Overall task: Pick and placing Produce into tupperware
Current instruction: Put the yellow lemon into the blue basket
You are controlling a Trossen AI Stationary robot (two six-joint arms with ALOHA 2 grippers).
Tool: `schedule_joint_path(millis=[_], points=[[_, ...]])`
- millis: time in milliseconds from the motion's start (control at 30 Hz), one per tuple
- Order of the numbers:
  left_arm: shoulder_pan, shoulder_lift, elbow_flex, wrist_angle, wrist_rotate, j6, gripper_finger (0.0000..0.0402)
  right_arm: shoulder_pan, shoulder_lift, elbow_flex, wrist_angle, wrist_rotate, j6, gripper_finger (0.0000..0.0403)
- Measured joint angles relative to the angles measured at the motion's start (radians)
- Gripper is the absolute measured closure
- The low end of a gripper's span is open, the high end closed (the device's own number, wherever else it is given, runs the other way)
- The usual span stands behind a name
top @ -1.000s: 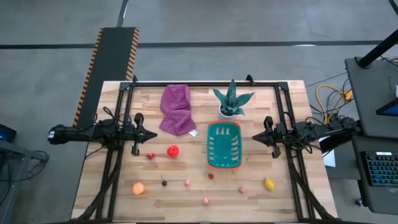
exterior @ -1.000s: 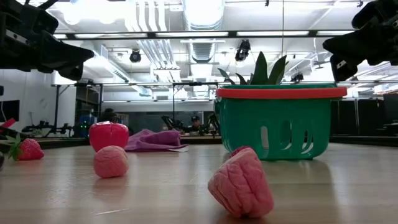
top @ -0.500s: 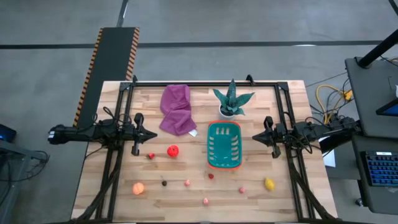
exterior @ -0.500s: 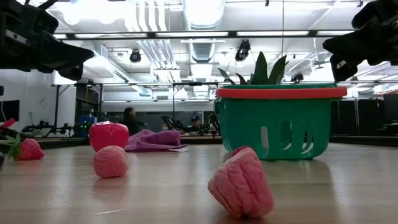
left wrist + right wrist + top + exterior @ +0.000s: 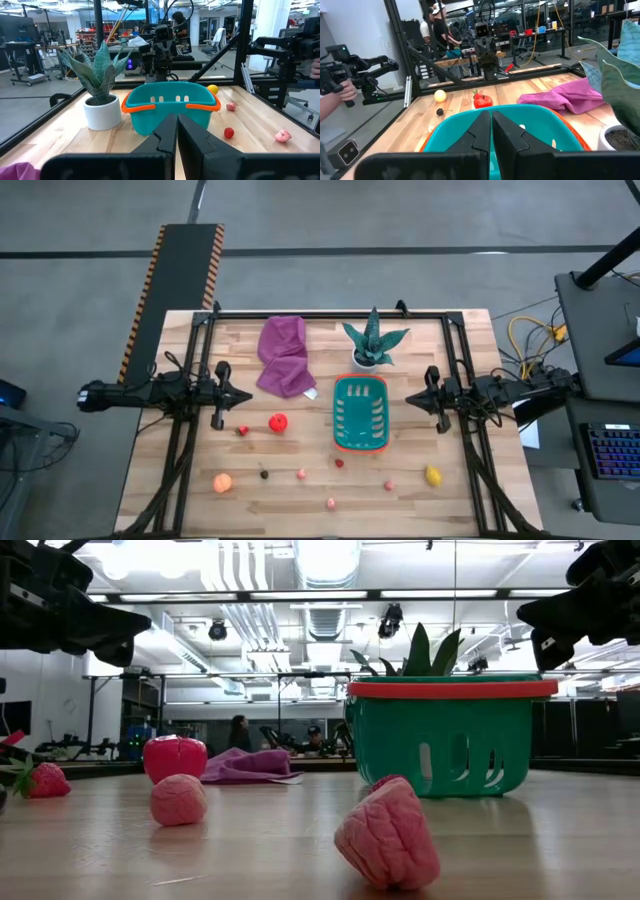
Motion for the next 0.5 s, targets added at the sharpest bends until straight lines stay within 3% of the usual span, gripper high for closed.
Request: schedule_joint_path(millis=[500], points=[[0.0,0.0,0.0,0.059,-0.022,0.006,0.0402,-0.002,0.0,0.0,0.1,0.006,-0.064,0.0394]])
